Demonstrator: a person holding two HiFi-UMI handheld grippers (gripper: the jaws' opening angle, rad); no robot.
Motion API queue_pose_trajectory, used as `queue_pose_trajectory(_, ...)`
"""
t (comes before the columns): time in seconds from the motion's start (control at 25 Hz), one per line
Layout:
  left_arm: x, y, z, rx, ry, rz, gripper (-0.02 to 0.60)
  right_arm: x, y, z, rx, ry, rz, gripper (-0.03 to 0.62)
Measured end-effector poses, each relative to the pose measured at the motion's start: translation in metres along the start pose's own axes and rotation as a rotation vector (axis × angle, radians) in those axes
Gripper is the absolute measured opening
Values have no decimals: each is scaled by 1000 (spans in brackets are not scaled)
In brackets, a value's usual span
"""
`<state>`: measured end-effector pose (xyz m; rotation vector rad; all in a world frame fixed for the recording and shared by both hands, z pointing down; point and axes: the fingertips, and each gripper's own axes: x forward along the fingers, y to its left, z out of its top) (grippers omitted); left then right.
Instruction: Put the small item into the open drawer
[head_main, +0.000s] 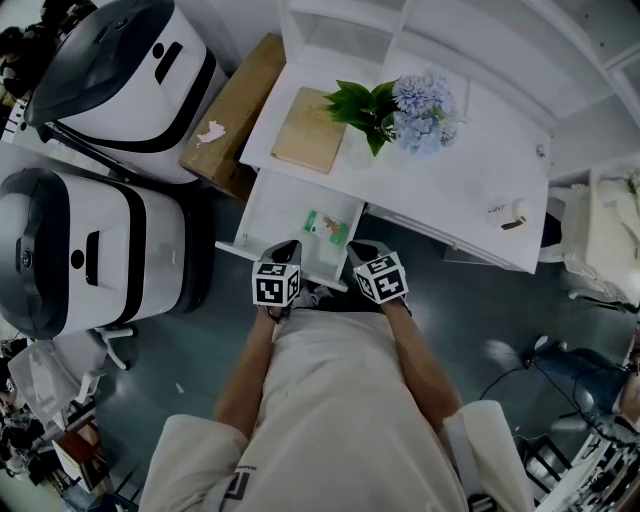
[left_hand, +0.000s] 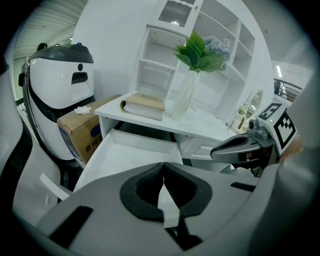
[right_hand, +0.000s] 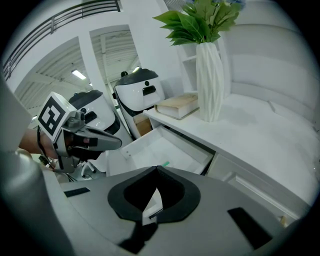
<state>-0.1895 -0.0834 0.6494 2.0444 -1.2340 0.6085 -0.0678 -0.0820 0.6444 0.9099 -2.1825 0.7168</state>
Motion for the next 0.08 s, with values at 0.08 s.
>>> queue_pose_trajectory(0.08,-1,-1,0,1,0,-3,17,0,1,0,-1,-1,1,25)
